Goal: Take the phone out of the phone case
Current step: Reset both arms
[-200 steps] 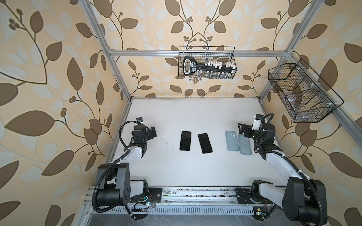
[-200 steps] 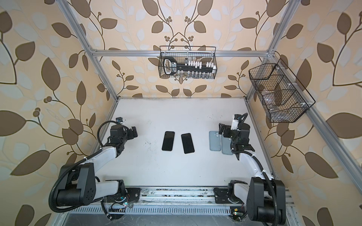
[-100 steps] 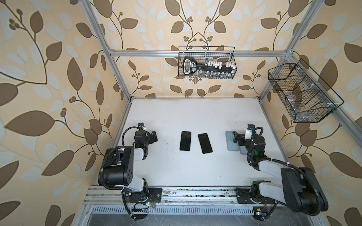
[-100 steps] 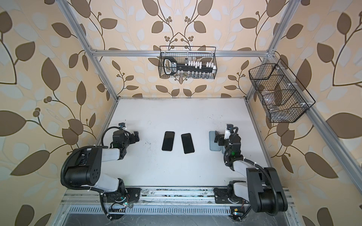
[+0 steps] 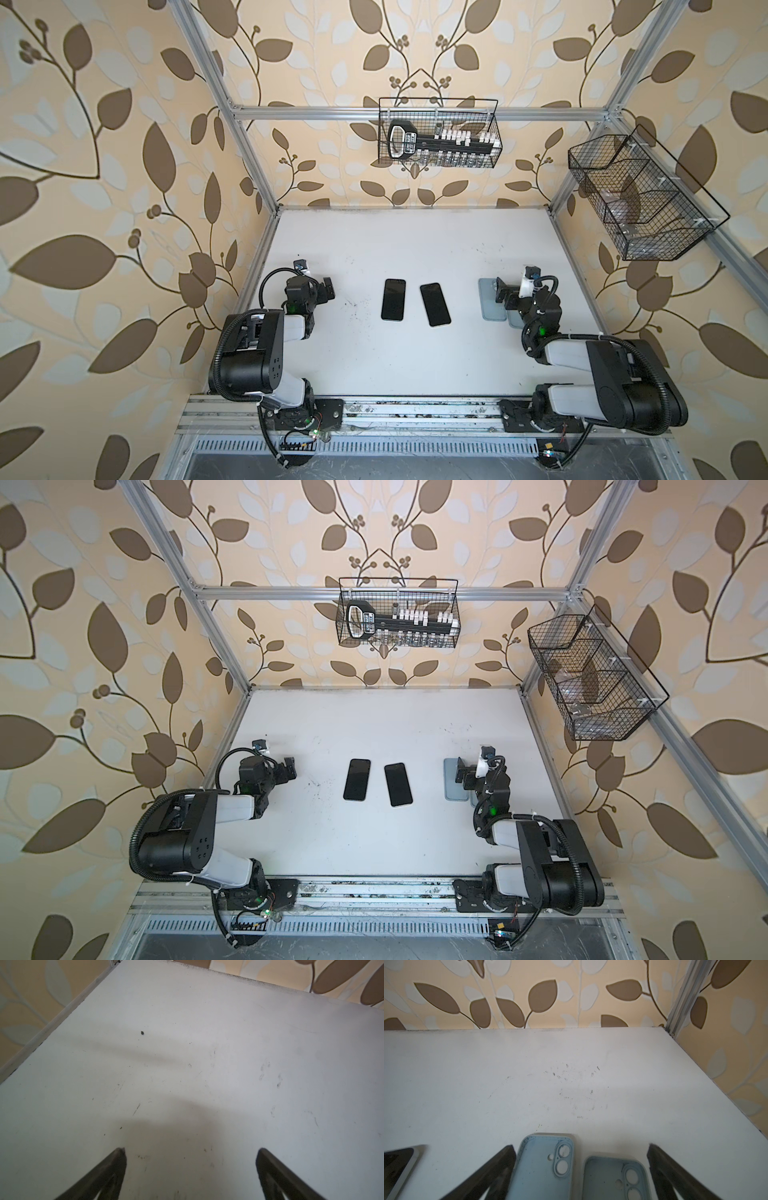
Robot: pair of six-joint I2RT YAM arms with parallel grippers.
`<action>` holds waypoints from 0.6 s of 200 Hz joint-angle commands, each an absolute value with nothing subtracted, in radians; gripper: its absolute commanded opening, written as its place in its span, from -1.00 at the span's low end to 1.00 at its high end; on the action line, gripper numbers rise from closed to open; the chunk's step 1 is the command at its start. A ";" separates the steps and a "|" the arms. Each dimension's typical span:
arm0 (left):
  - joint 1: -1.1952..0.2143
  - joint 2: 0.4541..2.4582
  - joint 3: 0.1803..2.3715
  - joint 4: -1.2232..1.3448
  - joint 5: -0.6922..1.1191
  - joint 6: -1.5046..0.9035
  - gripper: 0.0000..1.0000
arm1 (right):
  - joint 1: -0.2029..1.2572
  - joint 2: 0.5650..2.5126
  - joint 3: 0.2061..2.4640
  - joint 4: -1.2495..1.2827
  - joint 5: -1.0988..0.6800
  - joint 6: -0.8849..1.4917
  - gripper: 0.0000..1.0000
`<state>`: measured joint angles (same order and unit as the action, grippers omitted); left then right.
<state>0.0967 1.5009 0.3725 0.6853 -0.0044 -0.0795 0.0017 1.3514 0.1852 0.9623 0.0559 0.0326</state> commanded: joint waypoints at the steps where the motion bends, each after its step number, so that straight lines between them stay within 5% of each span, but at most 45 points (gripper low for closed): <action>1: 0.087 1.499 0.393 0.726 -0.018 -0.058 0.98 | 0.001 1.346 0.185 1.002 0.053 0.012 1.00; 120: 0.078 1.497 0.399 0.712 -0.022 -0.049 0.98 | 0.000 1.345 0.187 0.999 0.052 0.014 1.00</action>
